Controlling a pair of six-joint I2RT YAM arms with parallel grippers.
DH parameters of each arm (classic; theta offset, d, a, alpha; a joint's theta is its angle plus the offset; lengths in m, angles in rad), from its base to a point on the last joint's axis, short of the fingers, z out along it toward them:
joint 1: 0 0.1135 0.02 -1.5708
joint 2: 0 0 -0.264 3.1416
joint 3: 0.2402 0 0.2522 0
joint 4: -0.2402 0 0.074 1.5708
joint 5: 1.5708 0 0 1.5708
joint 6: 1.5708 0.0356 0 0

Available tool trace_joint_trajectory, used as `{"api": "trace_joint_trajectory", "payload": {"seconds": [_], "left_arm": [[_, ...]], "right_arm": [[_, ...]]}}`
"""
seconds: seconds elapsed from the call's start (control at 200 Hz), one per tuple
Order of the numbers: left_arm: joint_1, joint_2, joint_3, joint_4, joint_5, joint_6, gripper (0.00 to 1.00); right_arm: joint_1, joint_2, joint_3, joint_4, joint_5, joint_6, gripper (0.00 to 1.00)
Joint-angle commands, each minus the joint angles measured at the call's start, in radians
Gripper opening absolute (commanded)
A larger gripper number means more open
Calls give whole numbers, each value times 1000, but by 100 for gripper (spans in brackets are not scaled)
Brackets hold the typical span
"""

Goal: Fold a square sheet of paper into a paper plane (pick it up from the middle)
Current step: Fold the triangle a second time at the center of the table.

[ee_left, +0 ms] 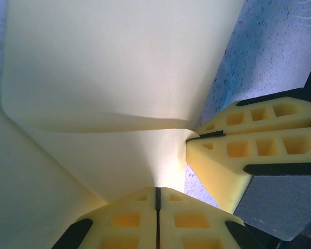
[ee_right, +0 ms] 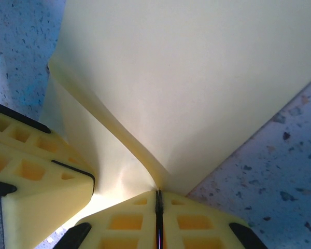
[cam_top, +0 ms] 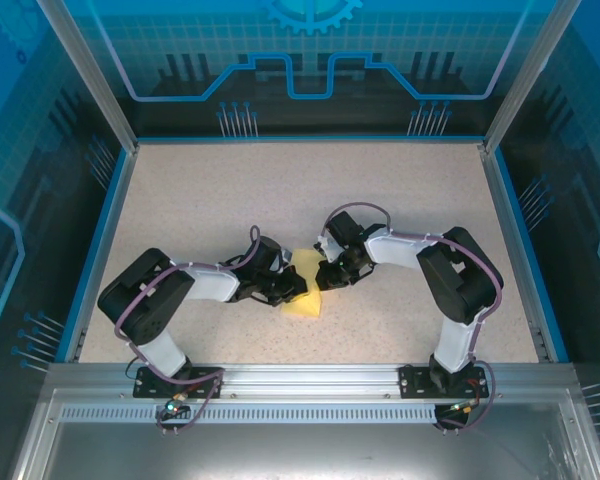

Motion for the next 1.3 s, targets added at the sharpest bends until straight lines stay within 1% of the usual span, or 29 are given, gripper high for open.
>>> {"api": "trace_joint_trajectory", "payload": {"seconds": [0.0,0.29,0.5,0.925,1.115,1.295], "left_arm": [[-10,19,13,-29,-21,32,7],[-11,30,10,-41,-33,31,6],[-17,24,8,-52,-47,32,6],[-29,6,2,-66,-65,30,6],[-29,-70,7,-65,-60,50,7],[-29,-143,3,-82,-91,69,8]], "right_arm": [[-14,-8,17,-36,18,-11,10],[-16,-1,21,-36,17,-14,14],[-14,11,23,-36,16,-17,14],[-13,18,32,-27,9,-23,10],[-15,16,33,-20,-9,-33,9],[-14,16,28,-11,-35,-47,9]]}}
